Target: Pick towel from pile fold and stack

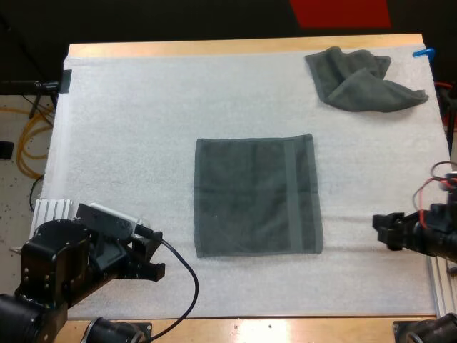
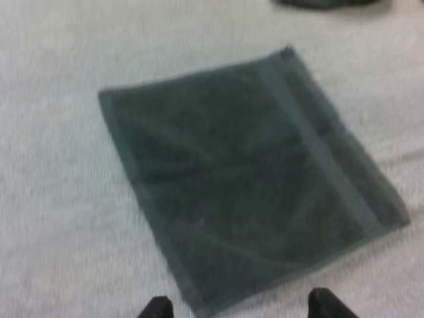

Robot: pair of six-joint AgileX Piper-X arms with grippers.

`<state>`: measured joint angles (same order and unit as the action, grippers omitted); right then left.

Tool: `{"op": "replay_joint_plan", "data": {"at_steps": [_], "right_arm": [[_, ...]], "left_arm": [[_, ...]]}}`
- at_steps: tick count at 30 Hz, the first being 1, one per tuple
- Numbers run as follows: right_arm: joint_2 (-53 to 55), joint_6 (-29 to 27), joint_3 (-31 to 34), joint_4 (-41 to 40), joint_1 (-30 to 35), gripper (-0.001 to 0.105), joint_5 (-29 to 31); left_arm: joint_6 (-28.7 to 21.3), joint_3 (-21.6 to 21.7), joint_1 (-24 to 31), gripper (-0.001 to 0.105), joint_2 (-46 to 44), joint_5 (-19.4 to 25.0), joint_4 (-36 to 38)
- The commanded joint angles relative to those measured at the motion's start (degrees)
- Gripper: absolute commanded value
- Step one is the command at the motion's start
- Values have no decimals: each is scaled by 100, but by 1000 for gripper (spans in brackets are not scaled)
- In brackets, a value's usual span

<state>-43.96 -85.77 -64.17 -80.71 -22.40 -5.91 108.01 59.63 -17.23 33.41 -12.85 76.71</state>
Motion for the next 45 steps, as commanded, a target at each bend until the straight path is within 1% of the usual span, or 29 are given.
{"op": "replay_joint_plan", "data": {"at_steps": [1,2,6,10,12,15,17,23,28,31,35,42,45], "right_arm": [[4,-7,163,65,11,71,-148],[4,-7,341,119,11,71,-231],[4,-7,824,315,11,71,-372],[-67,-7,1347,784,11,71,-525],[-148,29,1588,995,11,71,-682],[-351,169,2093,1436,11,71,-1096],[-529,205,2424,1862,11,71,-1108],[-1128,230,2976,2749,11,71,-1108],[-1663,293,3226,3441,24,71,-1189],[-2043,425,3302,3868,25,71,-1602],[-2608,532,3305,4331,25,71,-1883],[-3280,590,3305,4673,107,71,-2053],[-3443,612,3305,4840,303,71,-2408]], "left_arm": [[43,22,10,44,2,175,104],[43,22,10,44,2,258,146],[43,22,10,44,2,285,185],[43,22,10,44,3,285,183],[44,22,10,44,16,285,183],[61,20,10,44,16,284,183],[61,-11,10,44,16,269,183],[61,-74,10,44,16,150,183],[61,-74,10,44,16,150,183],[61,-74,10,44,16,150,183],[61,-74,10,44,16,150,183],[61,-74,10,44,16,150,183],[61,-74,10,44,16,150,183]]}}
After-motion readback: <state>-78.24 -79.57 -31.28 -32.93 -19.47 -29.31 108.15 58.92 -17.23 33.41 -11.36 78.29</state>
